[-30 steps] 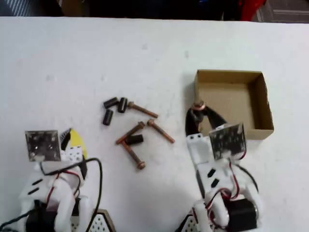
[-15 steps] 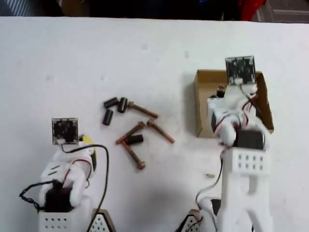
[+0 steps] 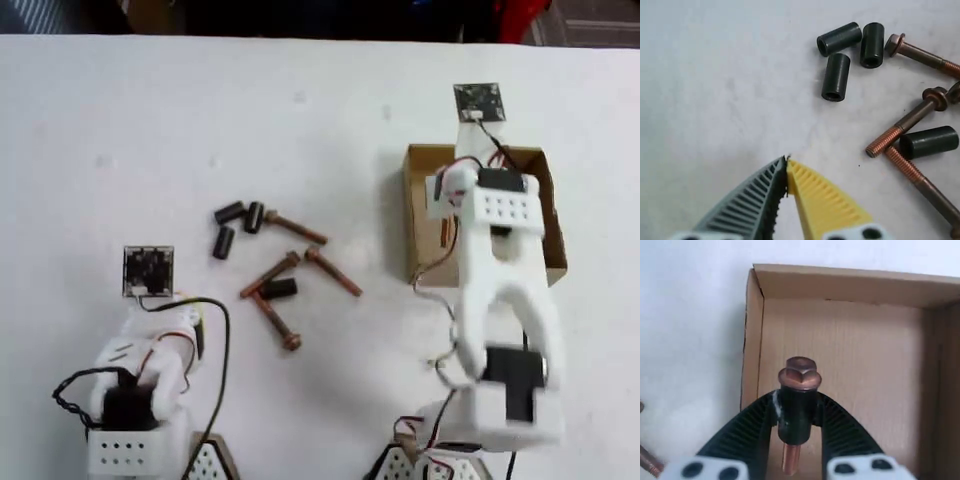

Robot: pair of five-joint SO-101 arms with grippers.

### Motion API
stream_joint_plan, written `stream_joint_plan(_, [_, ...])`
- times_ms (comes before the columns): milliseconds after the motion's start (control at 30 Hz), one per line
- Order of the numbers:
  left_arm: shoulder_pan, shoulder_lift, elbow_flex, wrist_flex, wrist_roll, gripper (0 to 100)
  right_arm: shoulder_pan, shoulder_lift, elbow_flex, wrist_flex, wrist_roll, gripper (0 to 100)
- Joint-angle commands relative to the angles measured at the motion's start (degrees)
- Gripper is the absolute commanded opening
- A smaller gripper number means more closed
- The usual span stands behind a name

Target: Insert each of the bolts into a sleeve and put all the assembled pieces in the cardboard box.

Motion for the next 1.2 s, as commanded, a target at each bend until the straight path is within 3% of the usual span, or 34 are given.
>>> stream_joint_plan(0, [-0.3, -0.4, 0.0, -0.4, -0.6, 2, 1.0, 8.9, -9.4, 0.1, 0.8, 1.7])
stream_joint_plan(333, [-0.3, -0.4, 0.0, -0.4, -0.7, 2, 0.3, 21.8, -18.0, 0.3, 0.8, 2.3])
stream_joint_plan(633, [-0.3, -0.4, 0.0, -0.4, -0.7, 2, -3.6, 21.9, -21.0, 2.8, 0.8, 22.3])
stream_joint_plan(967, [-0.3, -0.4, 0.0, -0.4, -0.7, 2, -4.5, 21.9, -43.1, 24.6, 0.8, 14.0])
stream_joint_plan(1167, [-0.3, -0.4, -2.8, 3.9, -0.7, 2, -10.2, 21.9, -60.1, 40.9, 0.8, 11.6])
